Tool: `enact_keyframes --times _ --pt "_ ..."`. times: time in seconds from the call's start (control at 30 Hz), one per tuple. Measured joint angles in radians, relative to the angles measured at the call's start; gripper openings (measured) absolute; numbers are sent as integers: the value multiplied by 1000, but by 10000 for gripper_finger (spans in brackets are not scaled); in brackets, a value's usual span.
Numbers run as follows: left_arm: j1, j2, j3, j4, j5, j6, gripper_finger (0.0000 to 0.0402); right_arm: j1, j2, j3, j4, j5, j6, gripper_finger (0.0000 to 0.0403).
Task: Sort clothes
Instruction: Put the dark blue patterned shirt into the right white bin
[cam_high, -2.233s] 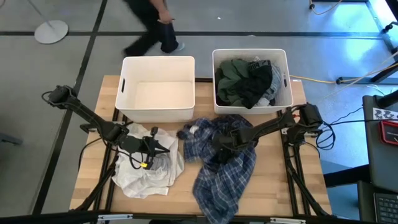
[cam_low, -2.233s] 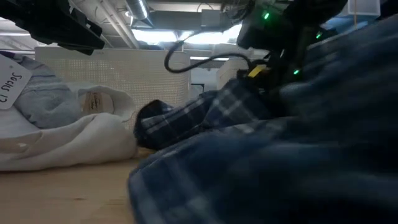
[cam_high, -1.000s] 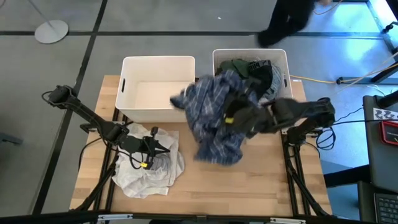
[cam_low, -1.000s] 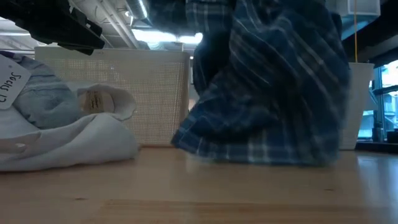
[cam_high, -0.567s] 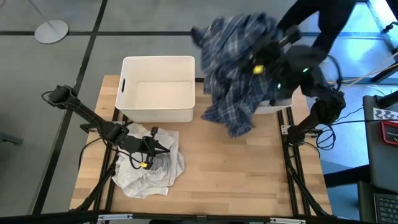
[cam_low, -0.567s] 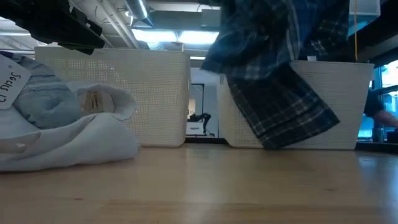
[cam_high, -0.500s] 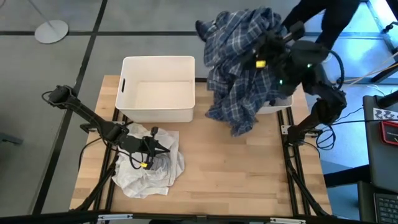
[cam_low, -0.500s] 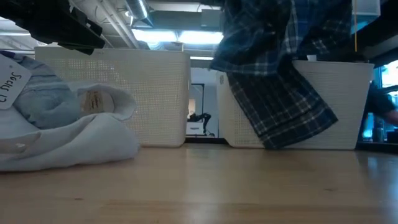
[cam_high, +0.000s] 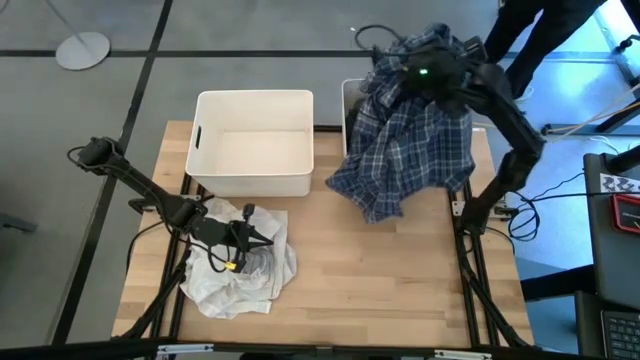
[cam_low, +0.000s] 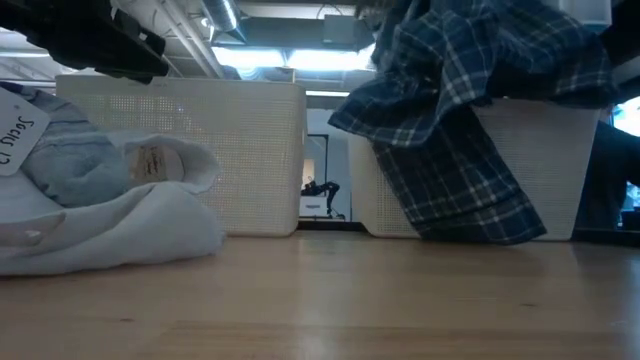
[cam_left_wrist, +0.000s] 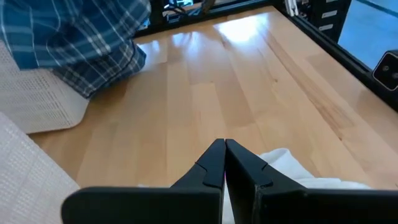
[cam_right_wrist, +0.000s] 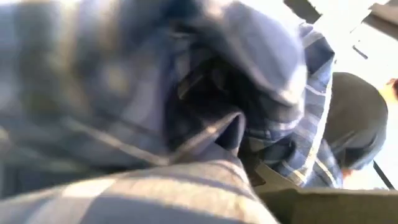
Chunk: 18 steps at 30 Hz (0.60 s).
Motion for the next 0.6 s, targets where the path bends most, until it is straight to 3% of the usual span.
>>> enact_keyframes --times 0.6 --pt "-6 0 0 -47 0 -66 1 -101 193 -14 31 -184 38 10"
